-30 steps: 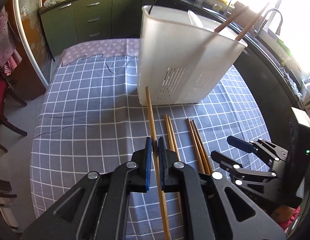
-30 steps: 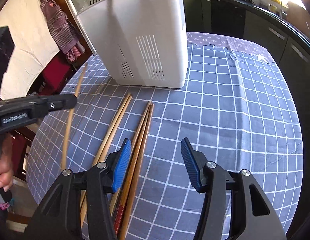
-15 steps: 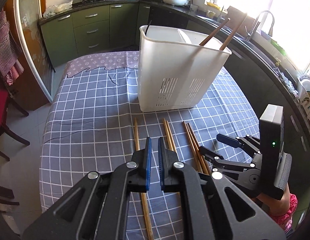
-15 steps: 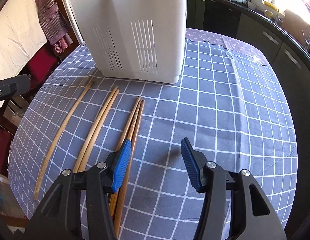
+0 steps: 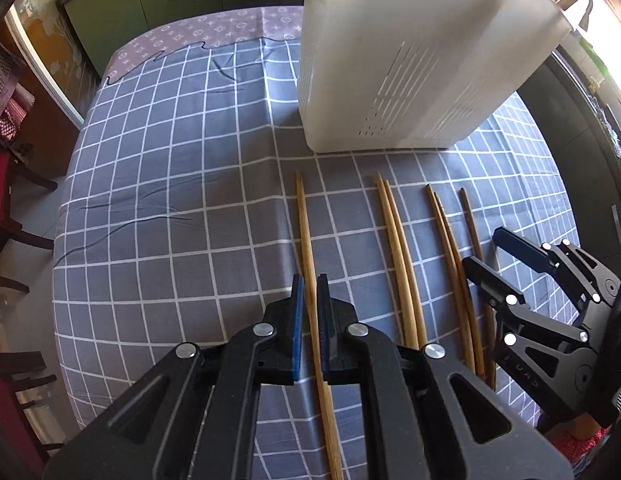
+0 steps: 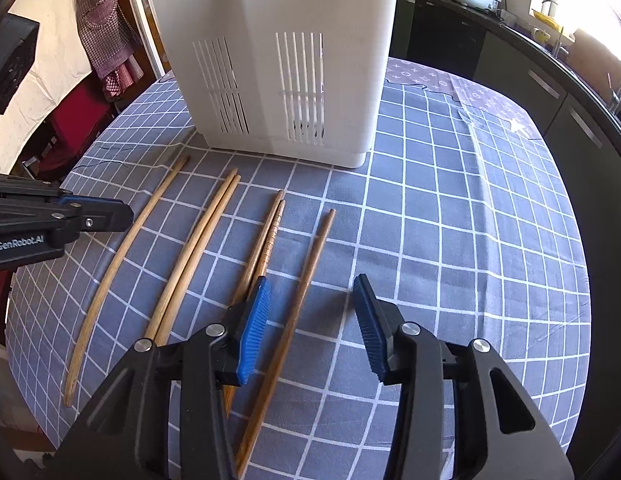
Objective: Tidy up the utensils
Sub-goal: 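Hold the chopstick in the left gripper while the right gripper grasps another chopstick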
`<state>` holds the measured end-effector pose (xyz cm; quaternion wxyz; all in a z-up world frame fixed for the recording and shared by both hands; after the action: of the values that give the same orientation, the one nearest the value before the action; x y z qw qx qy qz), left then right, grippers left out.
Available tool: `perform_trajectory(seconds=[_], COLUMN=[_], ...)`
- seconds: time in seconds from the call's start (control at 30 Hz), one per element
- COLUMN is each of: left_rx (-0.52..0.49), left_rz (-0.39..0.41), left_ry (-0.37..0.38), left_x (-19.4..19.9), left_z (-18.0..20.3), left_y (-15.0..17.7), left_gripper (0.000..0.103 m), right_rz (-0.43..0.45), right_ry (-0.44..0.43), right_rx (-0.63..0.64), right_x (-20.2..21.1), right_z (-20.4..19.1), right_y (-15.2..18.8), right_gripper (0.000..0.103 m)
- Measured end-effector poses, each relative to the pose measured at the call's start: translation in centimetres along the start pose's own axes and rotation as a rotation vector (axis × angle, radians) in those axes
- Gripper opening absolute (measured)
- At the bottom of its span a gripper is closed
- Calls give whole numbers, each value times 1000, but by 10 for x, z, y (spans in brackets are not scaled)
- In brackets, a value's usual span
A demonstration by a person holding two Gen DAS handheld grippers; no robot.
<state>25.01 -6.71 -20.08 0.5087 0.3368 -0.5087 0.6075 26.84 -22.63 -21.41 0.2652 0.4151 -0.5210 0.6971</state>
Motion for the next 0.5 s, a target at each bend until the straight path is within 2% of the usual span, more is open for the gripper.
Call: perform_trajectory(seconds=[0.37, 0.4, 0.43, 0.47, 0.5], left_rx=[-40, -49, -54, -53, -48], left_rz=[-12, -15, -16, -16, -16], left_ry=[-54, -60, -61, -59, -55], left_x=[-9, -12, -12, -12, -14], left_z=[3, 8, 8, 8, 10], left_y=[-6, -7, -7, -8, -10], left_gripper=[7, 7, 7, 7, 7], right_rz=[3, 5, 6, 4, 4], right_ry=[7, 6, 2, -8, -18], right_rx=[-3, -6, -10, -17, -23], right_x=[-2, -2, -2, -2, -2], right_z=[-3, -3, -2, -2, -1], right_y=[-3, -3, -4, -4, -5], right_gripper=[42, 32, 16, 8, 8])
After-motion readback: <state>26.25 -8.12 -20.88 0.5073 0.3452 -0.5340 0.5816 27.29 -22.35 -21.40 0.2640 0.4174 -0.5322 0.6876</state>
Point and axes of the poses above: each gripper's, at about its wrist camera, not at the fingertips, and x roughly against the way its jaws point, z to its right, y to its underside, the point moved 2 cm from there along -x, roughly the way its jaws point, and after that the axes turned 11 degrees about y, right-handed, at the moved point
